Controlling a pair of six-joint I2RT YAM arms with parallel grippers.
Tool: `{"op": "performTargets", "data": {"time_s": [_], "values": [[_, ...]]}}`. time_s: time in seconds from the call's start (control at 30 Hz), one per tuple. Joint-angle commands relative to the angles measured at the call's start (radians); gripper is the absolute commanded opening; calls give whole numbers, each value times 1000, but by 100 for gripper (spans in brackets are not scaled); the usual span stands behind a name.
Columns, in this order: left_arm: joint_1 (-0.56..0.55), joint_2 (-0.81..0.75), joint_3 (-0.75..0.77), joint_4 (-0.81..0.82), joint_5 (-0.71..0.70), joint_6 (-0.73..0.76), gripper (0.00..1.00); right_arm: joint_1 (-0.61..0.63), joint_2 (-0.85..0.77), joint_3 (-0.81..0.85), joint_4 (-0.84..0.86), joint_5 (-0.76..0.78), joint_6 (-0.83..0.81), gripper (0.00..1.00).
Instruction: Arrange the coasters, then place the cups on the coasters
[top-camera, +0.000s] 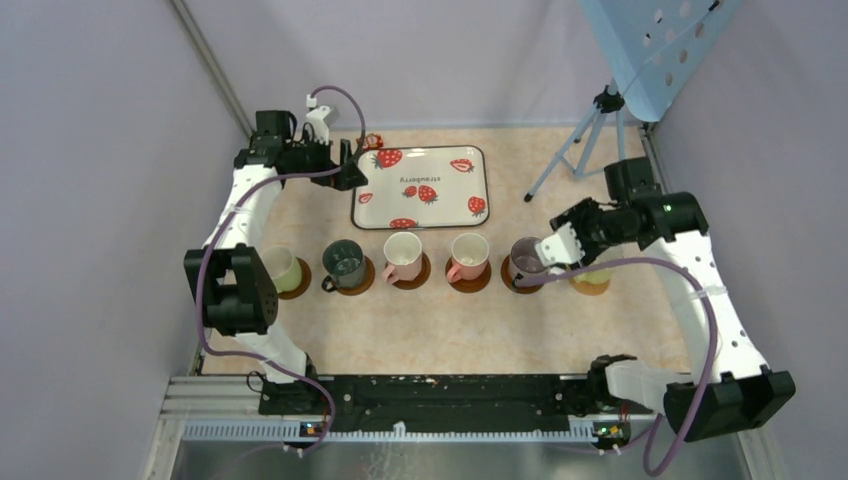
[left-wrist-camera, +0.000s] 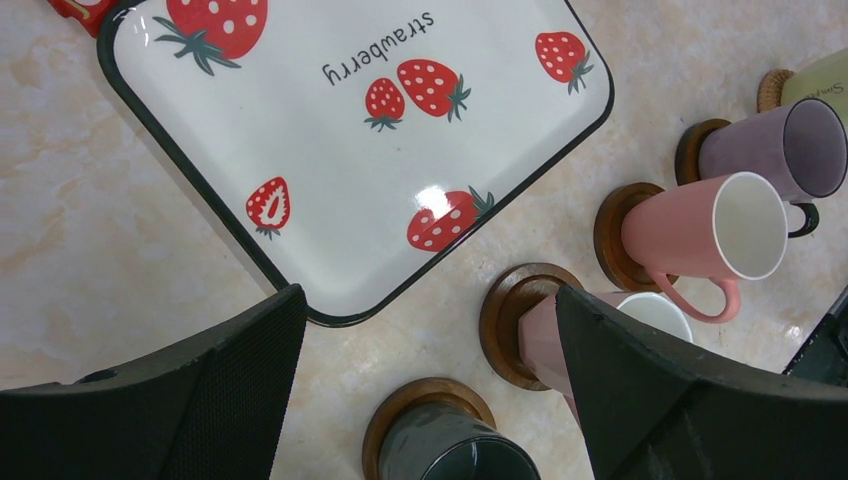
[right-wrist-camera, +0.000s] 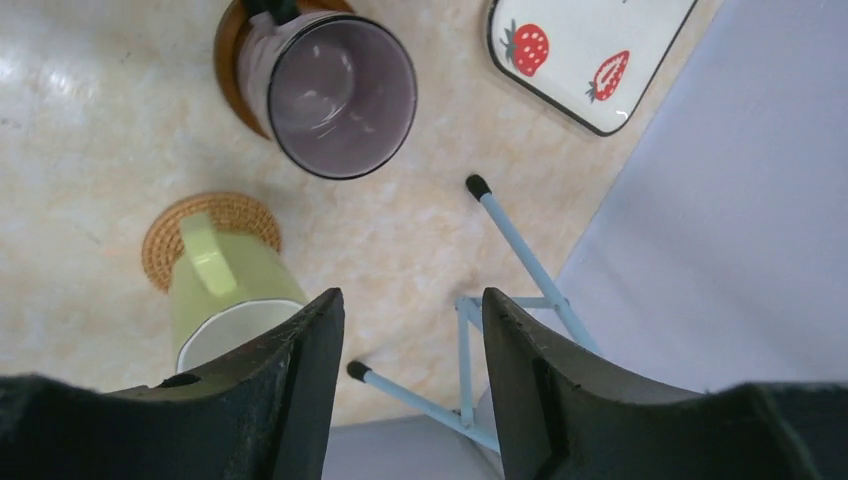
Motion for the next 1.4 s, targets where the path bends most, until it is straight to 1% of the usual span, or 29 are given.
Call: {"op": "performTargets", "data": {"time_s": [0.0,0.07,0.17,0.37,0.67,0.73,1.07,1.37], "values": [[4,-2,58,-4,33,8,99,33,138,106,29,-25,269,48],[4,6,65,-4,33,4,99,46,182,120,60,25,308,41],[4,14,74,-2,35,-4,99,62,210,103,81,88,310,35],[4,13,74,-2,29,-7,99,77,193,-59,170,199,269,34],[5,22,89,-12,32,-4,99,104,188,-177,245,286,249,34],[4,21,90,-14,32,-2,99,105,188,-190,243,294,241,34],[4,23,94,-28,33,20,99,110,118,-291,239,334,130,45],[4,30,93,-31,39,28,99,116,97,-291,247,326,130,51]]}}
